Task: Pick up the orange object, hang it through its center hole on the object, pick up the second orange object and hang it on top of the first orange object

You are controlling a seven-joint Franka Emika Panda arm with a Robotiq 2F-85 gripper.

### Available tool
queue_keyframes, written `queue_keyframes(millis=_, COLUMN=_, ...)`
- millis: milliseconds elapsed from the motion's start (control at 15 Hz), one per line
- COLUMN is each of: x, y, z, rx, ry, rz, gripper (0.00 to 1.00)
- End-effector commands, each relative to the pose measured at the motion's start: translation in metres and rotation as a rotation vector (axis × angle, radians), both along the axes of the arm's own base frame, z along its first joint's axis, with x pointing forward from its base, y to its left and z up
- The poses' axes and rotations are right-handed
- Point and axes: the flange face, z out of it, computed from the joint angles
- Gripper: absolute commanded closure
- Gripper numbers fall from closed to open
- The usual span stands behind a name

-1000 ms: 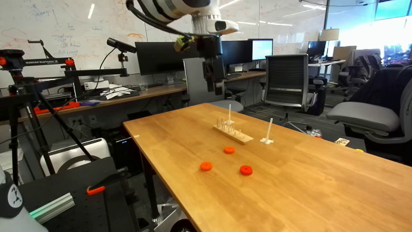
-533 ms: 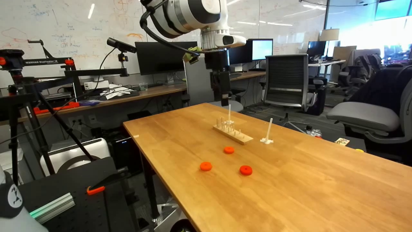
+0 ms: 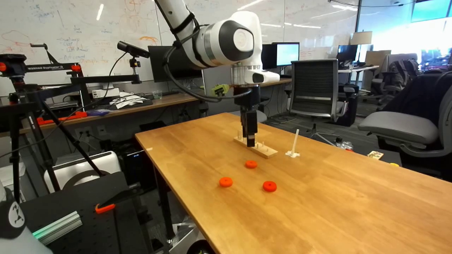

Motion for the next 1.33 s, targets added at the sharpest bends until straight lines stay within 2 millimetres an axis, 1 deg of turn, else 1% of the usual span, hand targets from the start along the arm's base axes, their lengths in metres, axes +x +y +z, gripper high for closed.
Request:
queue_keyframes(millis=0, x=0.013, y=0.004, z=-0.036, rx=0.031, ry=-0.003, rz=-0.077, gripper=0.00)
queue_keyframes(millis=200, x=0.019, y=0.009, z=-0.060, rx=0.064, ry=0.011, rz=-0.112, gripper=0.00)
queue_keyframes(millis=467, x=0.033, y=0.012, z=-0.081, rx=0.049, ry=-0.003, rz=-0.132, gripper=0.00)
queue_keyframes(millis=733, x=0.046, y=0.018, z=-0.093, rx=0.015, ry=-0.044, rz=-0.138, gripper=0.00)
queue_keyframes(millis=1000, x=0.052, y=0.027, z=-0.101, rx=0.027, ry=-0.051, rz=-0.151, gripper=0.00)
queue_keyframes(millis=1133, x=0.052, y=0.031, z=-0.102, rx=0.038, ry=-0.049, rz=-0.167, gripper=0.00)
queue_keyframes(millis=1267, x=0.051, y=0.032, z=-0.098, rx=0.060, ry=-0.048, rz=-0.186, gripper=0.00)
